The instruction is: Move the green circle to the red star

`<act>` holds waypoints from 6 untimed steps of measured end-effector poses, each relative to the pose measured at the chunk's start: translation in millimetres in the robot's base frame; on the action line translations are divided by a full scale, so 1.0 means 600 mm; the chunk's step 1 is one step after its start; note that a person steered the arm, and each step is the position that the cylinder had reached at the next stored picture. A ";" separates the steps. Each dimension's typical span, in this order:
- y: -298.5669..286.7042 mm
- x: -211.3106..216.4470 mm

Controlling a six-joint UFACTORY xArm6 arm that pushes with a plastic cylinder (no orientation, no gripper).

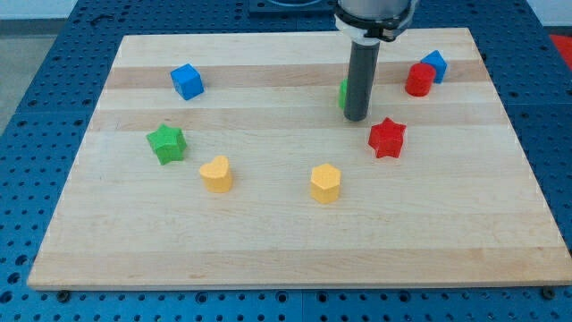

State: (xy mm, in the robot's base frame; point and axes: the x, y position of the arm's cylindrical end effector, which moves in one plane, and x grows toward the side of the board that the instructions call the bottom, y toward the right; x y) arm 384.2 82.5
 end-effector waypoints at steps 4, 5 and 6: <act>-0.084 -0.061; -0.006 -0.062; 0.084 -0.062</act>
